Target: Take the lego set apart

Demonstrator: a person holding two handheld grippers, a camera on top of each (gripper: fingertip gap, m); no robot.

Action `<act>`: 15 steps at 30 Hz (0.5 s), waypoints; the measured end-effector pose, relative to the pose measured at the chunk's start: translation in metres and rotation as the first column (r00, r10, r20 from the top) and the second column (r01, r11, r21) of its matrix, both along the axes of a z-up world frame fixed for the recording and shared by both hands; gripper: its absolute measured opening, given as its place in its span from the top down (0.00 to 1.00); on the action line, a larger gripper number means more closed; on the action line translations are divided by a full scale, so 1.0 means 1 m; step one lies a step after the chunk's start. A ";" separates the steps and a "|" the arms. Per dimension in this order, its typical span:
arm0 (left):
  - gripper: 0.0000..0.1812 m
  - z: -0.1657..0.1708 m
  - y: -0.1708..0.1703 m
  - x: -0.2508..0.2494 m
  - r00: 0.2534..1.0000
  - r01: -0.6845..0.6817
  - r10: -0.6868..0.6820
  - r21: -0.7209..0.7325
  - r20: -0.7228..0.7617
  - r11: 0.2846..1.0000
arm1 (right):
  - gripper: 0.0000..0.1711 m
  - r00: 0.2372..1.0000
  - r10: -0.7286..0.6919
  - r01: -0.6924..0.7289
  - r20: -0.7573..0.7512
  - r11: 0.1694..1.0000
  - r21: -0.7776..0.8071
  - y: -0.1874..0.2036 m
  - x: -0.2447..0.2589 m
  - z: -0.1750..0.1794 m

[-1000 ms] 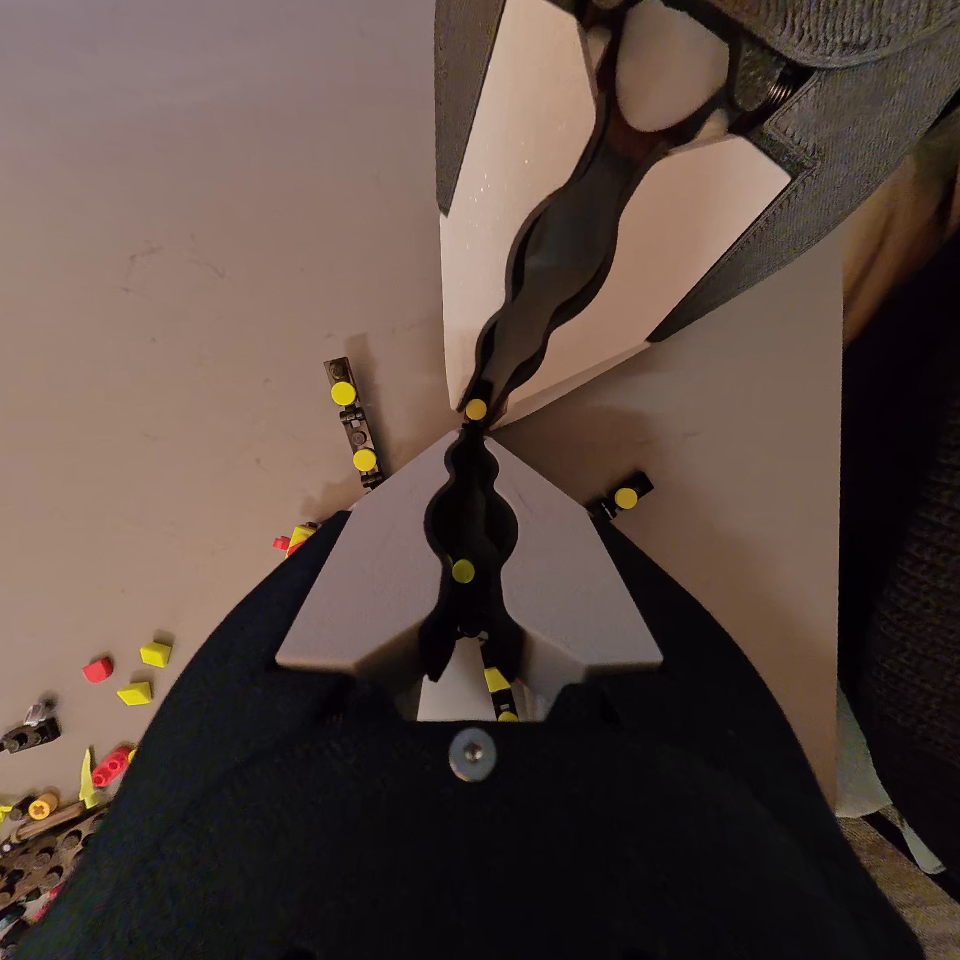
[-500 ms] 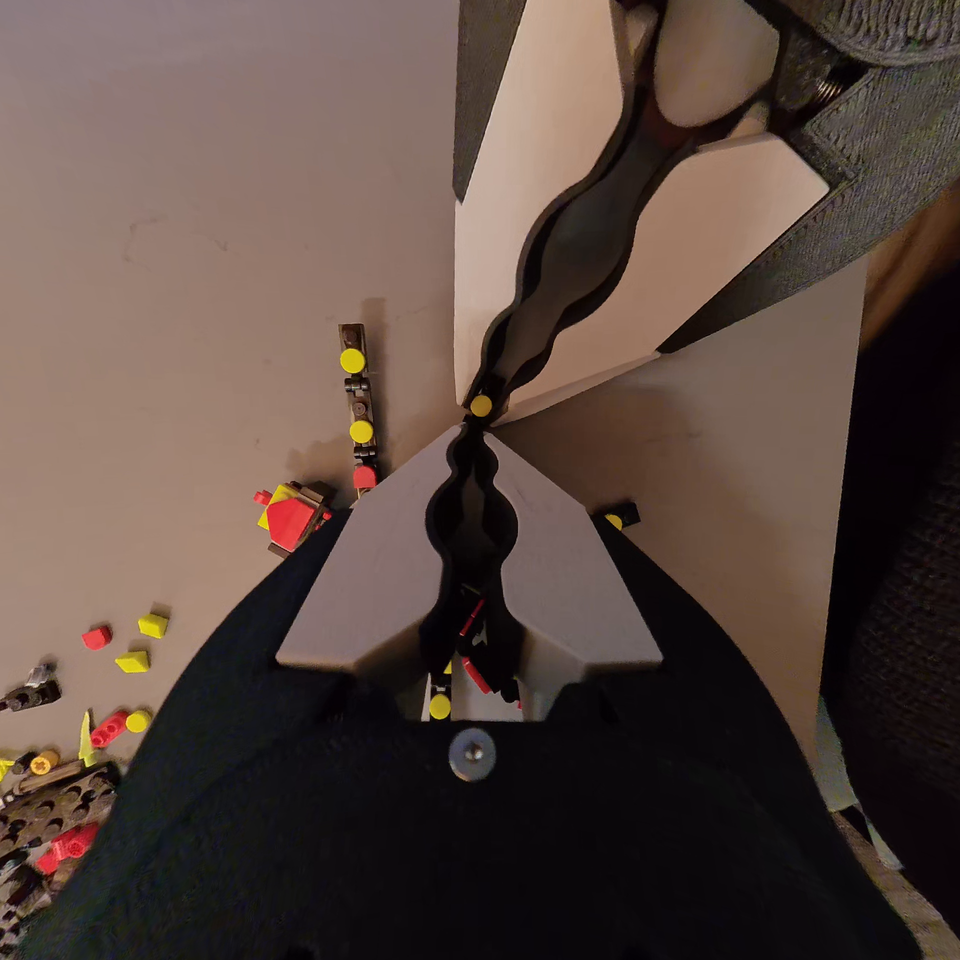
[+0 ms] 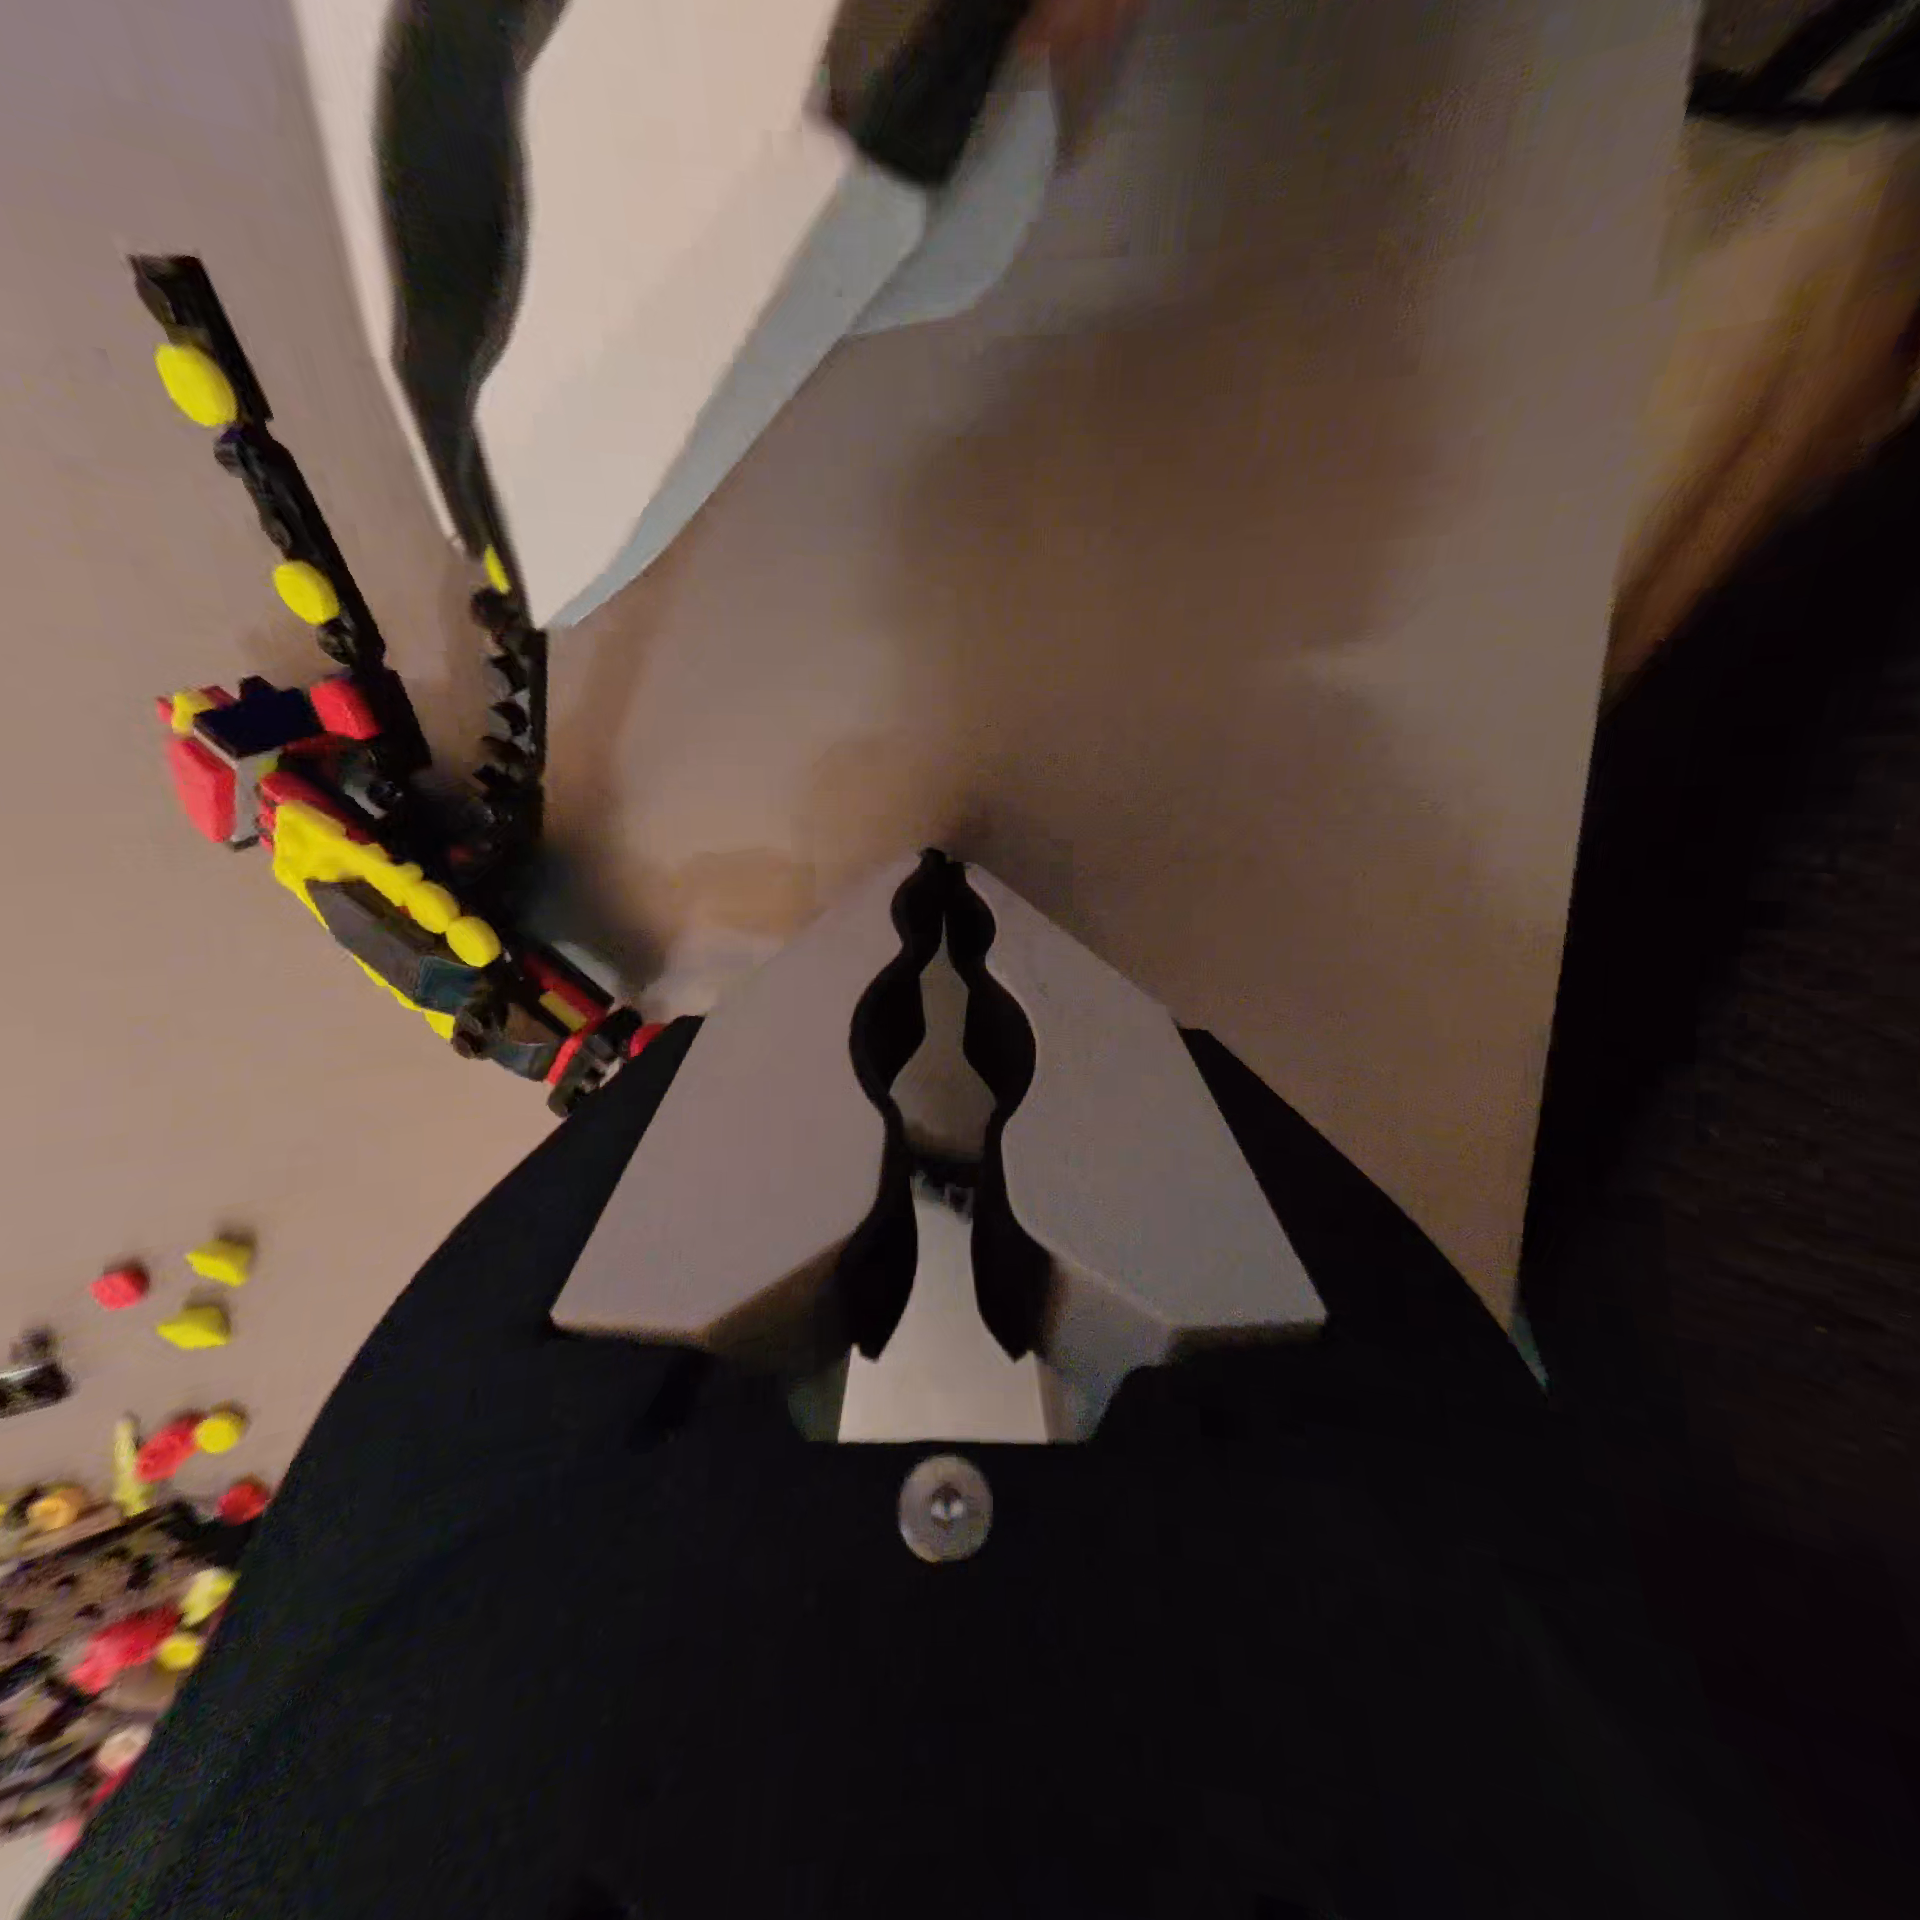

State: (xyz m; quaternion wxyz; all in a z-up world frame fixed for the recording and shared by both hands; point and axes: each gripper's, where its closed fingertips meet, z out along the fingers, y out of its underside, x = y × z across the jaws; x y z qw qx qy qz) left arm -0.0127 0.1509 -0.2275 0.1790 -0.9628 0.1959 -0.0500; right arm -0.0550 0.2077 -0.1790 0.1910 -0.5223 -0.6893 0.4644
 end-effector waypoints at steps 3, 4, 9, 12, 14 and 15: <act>1.00 -0.001 0.003 -0.007 0.999 -0.036 0.036 0.018 0.004 0.999 | 0.96 1.000 0.006 -0.004 0.027 0.997 -0.072 -0.001 0.001 0.000; 1.00 0.003 0.005 -0.009 0.998 -0.056 0.056 0.033 0.025 0.998 | 0.96 0.999 0.014 -0.012 0.034 0.998 -0.066 -0.002 0.000 -0.001; 1.00 0.033 0.011 -0.021 0.967 -0.174 0.144 0.128 0.211 0.977 | 0.96 0.994 0.039 -0.024 0.099 0.987 -0.156 -0.010 0.006 -0.009; 1.00 0.037 0.012 -0.039 0.964 -0.228 0.194 0.192 0.180 0.955 | 0.96 0.993 0.064 -0.048 0.096 0.985 -0.164 -0.014 0.008 -0.010; 1.00 0.041 0.019 -0.044 0.963 -0.245 0.204 0.256 0.177 0.935 | 0.96 0.990 0.104 -0.089 0.099 0.985 -0.149 -0.020 0.010 -0.013; 0.99 0.041 0.020 -0.044 0.970 -0.227 0.190 0.279 0.154 0.933 | 0.96 0.989 0.115 -0.101 0.091 0.984 -0.146 -0.023 0.010 -0.013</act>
